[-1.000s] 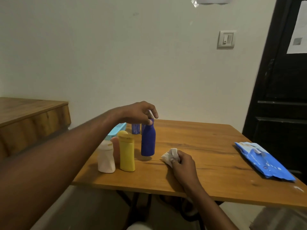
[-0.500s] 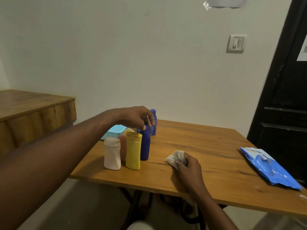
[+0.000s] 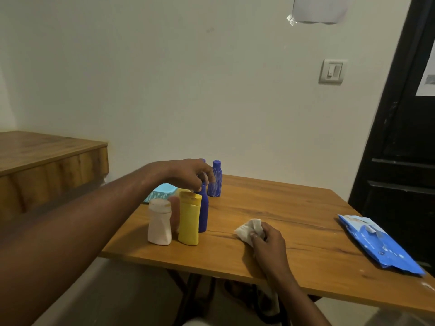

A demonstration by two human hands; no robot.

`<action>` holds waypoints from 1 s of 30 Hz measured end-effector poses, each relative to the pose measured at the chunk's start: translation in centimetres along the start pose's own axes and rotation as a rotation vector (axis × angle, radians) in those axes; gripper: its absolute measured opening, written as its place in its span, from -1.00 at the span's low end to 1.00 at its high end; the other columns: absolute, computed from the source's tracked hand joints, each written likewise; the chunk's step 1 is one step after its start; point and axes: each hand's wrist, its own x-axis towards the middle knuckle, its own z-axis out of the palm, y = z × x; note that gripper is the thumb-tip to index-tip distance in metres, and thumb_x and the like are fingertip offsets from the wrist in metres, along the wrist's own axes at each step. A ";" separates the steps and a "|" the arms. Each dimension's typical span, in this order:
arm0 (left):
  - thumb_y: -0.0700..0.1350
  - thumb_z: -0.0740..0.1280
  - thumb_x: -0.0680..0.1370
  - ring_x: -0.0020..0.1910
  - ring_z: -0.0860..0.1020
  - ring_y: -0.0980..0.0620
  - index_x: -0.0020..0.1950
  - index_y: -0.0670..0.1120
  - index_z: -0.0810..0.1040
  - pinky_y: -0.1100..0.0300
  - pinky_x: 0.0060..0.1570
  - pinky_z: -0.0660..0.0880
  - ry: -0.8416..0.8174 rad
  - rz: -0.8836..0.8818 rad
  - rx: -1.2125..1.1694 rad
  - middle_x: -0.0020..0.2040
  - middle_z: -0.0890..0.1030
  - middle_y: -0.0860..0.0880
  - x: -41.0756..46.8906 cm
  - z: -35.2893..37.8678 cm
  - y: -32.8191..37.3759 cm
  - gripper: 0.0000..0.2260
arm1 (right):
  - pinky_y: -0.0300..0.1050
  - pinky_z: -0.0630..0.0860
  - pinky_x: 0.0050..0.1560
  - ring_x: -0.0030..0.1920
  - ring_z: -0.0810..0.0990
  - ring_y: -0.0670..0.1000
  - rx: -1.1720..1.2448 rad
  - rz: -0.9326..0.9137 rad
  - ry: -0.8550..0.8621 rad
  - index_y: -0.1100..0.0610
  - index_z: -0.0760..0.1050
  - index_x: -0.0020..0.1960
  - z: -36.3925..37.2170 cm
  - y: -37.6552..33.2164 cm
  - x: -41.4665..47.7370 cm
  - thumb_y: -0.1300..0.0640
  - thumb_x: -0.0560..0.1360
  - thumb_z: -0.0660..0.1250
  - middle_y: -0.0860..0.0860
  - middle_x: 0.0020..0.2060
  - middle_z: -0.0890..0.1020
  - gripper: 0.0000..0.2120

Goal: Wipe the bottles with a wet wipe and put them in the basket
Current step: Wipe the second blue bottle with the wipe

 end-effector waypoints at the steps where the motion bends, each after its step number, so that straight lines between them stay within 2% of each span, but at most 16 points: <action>1: -0.35 0.40 0.48 0.27 0.58 -0.05 0.28 -0.01 0.55 -0.03 0.24 0.60 -0.005 -0.008 0.001 0.27 0.61 -0.05 0.0 0.0 0.1 -0.58 | 0.07 0.60 -0.03 -0.10 0.63 -0.05 0.004 -0.001 0.001 0.06 0.63 -0.01 0.0 0.0 0.0 0.24 0.57 0.31 -0.08 -0.14 0.69 -0.85; 6: -0.30 0.39 0.44 0.29 0.55 -0.03 0.31 0.00 0.55 0.00 0.20 0.60 0.039 -0.020 -0.093 0.29 0.59 -0.04 0.2 -0.5 0.1 -0.54 | 0.05 0.61 0.03 -0.05 0.64 -0.07 0.035 0.026 -0.014 -0.05 0.61 0.02 0.1 -0.3 0.4 0.24 0.58 0.31 -0.10 -0.09 0.69 -0.79; 9: -0.22 0.37 0.42 0.22 0.60 0.02 0.23 0.03 0.60 -0.02 0.20 0.61 0.158 0.014 -0.104 0.22 0.64 0.00 1.0 -1.0 -0.5 -0.60 | -0.05 0.62 -0.01 -0.01 0.65 -0.05 0.050 0.025 -0.007 0.04 0.63 0.18 0.6 -0.6 1.8 0.24 0.58 0.31 -0.07 -0.02 0.69 -0.76; 13: -0.25 0.37 0.51 0.12 0.64 0.06 0.18 -0.03 0.64 0.02 0.18 0.62 0.307 0.014 -0.040 0.14 0.68 -0.02 3.2 -1.6 -2.0 -0.73 | -0.07 0.65 0.02 0.01 0.66 -0.08 0.109 -0.001 -0.013 0.06 0.61 0.24 2.3 -2.5 5.3 0.24 0.59 0.33 -0.05 0.01 0.69 -0.74; 17: -0.21 0.43 0.51 0.05 0.65 0.05 0.13 -0.07 0.67 0.11 0.09 0.62 0.375 -0.001 -0.007 0.06 0.70 -0.04 5.8 -2.1 -3.6 -0.79 | 0.06 0.67 0.11 0.04 0.67 -0.05 0.193 0.013 -0.008 0.08 0.58 0.30 4.6 -4.4 9.2 0.25 0.59 0.36 -0.05 0.04 0.68 -0.70; 20: -0.19 0.45 0.50 0.05 0.65 0.04 0.13 -0.07 0.67 0.14 0.06 0.61 0.389 -0.010 -0.012 0.05 0.69 -0.04 8.0 -2.5 -4.8 -0.79 | 0.07 0.66 0.13 0.06 0.65 -0.03 0.224 0.030 -0.008 0.11 0.56 0.33 5.9 -5.0 11.7 0.26 0.58 0.36 -0.02 0.07 0.67 -0.68; 23: -0.17 0.46 0.51 0.09 0.64 0.02 0.19 -0.09 0.66 0.07 0.13 0.60 0.374 0.012 -0.006 0.11 0.68 -0.05 10.2 -2.3 -5.5 -0.75 | 0.07 0.66 0.14 0.08 0.63 -0.02 0.237 0.048 0.004 0.13 0.56 0.32 6.9 -4.8 13.6 0.28 0.58 0.37 -0.01 0.08 0.64 -0.68; 25: -0.14 0.45 0.54 0.12 0.62 0.01 0.25 -0.11 0.63 0.11 0.15 0.57 0.354 0.033 0.004 0.18 0.66 -0.06 11.9 -2.2 -5.7 -0.72 | 0.04 0.66 0.12 0.07 0.64 -0.01 0.236 0.066 0.016 0.10 0.56 0.29 7.5 -4.1 14.6 0.28 0.58 0.37 0.00 0.09 0.65 -0.70; 30: -0.04 0.41 0.59 0.33 0.51 0.01 0.40 -0.03 0.55 0.12 0.26 0.45 0.276 0.042 0.084 0.38 0.56 -0.02 16.1 -1.6 -6.3 -0.62 | 0.05 0.68 0.09 0.00 0.64 -0.04 0.225 0.099 0.037 0.05 0.58 0.19 8.7 -2.3 16.2 0.27 0.57 0.37 -0.12 -0.05 0.62 -0.76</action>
